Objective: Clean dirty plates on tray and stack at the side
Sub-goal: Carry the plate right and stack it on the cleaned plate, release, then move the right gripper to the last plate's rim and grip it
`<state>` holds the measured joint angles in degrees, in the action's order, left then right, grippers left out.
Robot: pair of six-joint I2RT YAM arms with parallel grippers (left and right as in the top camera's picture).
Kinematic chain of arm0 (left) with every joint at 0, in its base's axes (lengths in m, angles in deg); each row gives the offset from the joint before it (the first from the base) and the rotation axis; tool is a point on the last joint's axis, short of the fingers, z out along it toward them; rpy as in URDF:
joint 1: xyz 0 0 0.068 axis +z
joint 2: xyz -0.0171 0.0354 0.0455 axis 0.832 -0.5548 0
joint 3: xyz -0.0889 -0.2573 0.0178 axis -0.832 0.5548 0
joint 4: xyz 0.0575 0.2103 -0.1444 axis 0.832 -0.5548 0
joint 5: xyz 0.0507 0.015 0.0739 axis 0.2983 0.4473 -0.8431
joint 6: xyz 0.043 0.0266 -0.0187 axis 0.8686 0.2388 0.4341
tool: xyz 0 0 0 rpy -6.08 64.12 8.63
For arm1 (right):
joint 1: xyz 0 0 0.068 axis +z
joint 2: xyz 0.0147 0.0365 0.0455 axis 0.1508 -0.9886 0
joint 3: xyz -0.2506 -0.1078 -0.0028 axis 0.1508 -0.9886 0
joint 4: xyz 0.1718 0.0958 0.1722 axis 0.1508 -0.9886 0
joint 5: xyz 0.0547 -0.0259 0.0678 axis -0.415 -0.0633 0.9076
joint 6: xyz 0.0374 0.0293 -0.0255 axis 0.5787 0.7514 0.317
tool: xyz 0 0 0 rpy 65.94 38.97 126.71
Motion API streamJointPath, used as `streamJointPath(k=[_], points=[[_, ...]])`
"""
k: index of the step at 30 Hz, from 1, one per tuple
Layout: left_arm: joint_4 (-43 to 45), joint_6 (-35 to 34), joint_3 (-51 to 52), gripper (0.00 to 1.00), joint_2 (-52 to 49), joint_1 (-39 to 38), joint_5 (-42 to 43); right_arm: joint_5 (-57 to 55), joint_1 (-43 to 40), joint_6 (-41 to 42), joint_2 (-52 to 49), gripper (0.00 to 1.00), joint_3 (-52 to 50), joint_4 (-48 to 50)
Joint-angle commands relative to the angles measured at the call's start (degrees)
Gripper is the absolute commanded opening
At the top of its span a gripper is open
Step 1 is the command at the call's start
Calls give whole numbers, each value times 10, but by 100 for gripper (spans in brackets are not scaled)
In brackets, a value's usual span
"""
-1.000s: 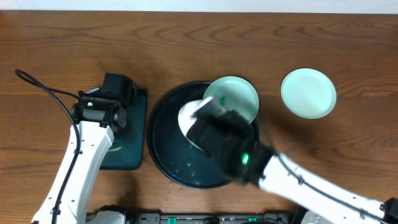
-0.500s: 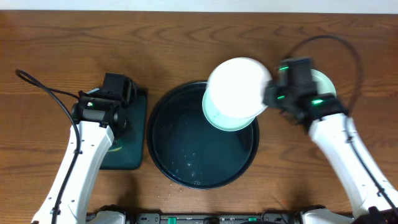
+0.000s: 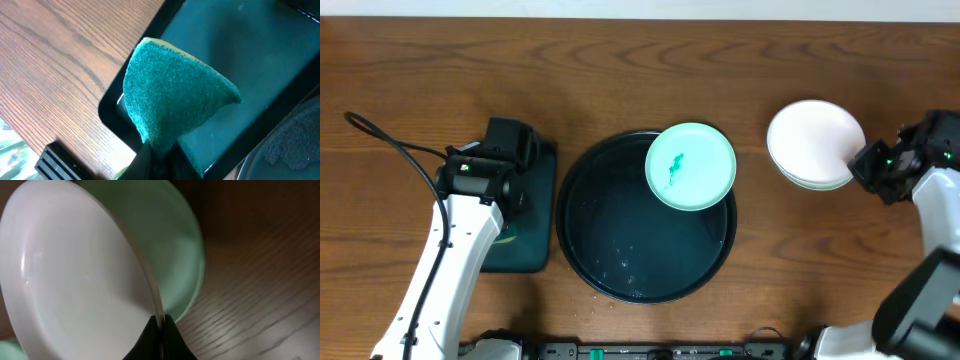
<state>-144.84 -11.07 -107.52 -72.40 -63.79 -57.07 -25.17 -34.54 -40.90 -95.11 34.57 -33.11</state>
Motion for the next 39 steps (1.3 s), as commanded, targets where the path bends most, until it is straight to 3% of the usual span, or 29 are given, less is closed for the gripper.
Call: streamJointPath(k=[1, 8, 10, 15, 20, 24, 30, 39], points=[[-2, 2, -13, 7, 6, 3, -6, 41, -15, -13, -50, 1, 0, 19], [-6, 2, -13, 7, 6, 3, -6, 49, -33, -2, -110, 2, 0, 63], [-6, 4, -13, 7, 6, 3, -5, 52, -37, -3, -111, 13, 0, 69], [-6, 3, -13, 7, 6, 3, -5, 115, -39, -15, -101, 29, 23, 69], [-6, 3, -13, 7, 6, 3, -5, 145, -24, -34, -53, 33, 61, 45], [-6, 3, -13, 7, 6, 3, -5, 133, 2, -84, 18, 38, 93, 21], [-6, 3, -13, 7, 6, 3, -5, 60, 77, -91, 113, 44, 100, -15], [-6, 3, -13, 7, 6, 3, -5, 30, 194, -121, 16, 47, 75, -38]])
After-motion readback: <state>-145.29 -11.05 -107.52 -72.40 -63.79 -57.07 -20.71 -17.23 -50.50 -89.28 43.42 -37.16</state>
